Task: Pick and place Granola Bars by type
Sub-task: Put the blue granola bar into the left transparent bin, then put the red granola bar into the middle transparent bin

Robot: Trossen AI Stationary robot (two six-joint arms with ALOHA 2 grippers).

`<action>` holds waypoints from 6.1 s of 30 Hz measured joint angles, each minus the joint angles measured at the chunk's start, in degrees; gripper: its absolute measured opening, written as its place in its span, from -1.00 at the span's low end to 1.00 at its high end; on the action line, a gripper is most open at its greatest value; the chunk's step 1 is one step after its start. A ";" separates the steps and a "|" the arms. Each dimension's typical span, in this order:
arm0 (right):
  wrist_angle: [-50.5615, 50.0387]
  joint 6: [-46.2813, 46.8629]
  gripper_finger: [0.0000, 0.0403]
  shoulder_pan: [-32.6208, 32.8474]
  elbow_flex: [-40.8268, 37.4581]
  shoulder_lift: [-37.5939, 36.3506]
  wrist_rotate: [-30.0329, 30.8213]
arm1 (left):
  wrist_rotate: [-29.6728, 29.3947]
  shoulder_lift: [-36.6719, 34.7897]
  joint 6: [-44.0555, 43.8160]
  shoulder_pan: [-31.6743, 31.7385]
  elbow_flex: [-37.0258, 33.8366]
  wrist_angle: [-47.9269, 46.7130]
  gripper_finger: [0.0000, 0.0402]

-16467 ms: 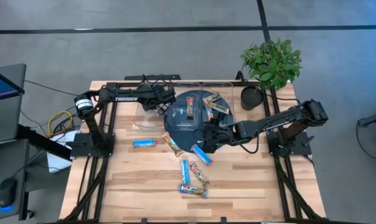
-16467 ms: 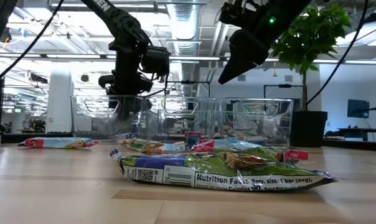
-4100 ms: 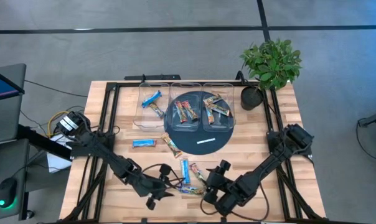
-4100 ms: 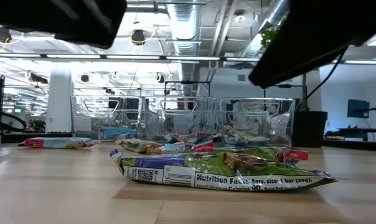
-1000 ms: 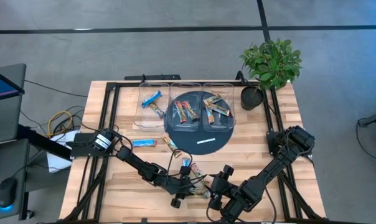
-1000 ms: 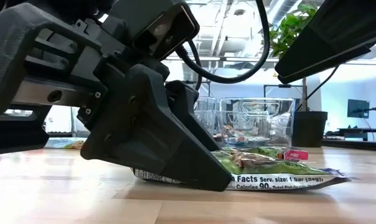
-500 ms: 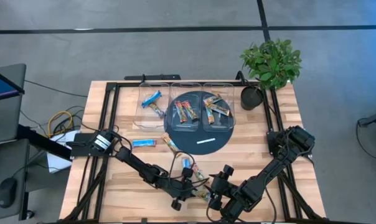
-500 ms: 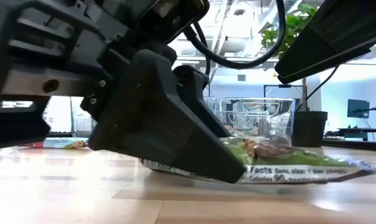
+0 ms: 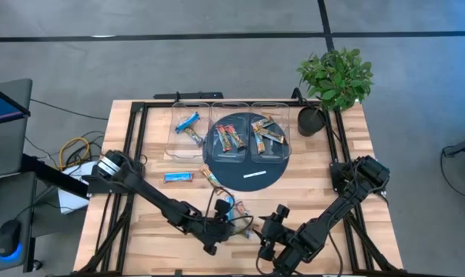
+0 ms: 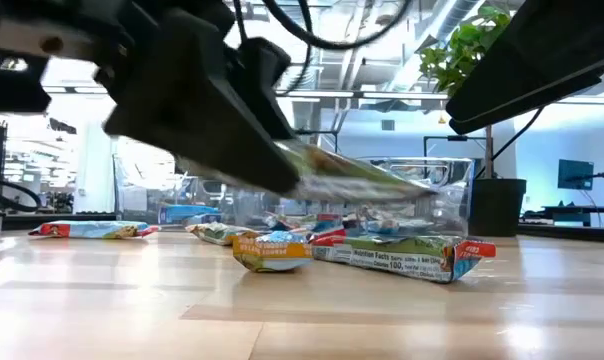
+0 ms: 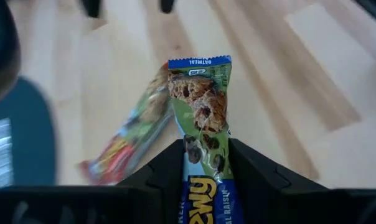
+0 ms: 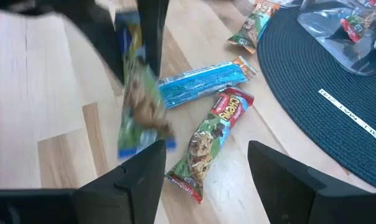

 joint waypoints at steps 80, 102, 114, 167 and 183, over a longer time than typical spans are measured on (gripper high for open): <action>1.44 0.34 0.10 -0.78 0.00 0.00 -0.04 | -22.49 -25.55 -15.41 53.49 -10.14 -40.16 -0.43; 1.52 0.36 0.10 -0.94 0.00 0.00 -0.04 | -16.31 -25.57 -13.10 54.01 -10.19 -37.70 -0.19; 3.05 6.61 0.10 -5.37 0.00 0.00 -1.51 | -4.34 -30.81 -3.28 46.99 -10.14 -37.89 -0.32; 0.53 2.43 0.10 -15.10 2.86 7.43 -17.18 | -7.76 -46.31 -20.06 -4.55 -12.89 -40.07 -0.36; 2.19 2.46 -0.22 -14.95 0.13 7.30 -19.02 | -14.41 -46.29 -24.35 -18.19 -35.18 -6.96 -0.36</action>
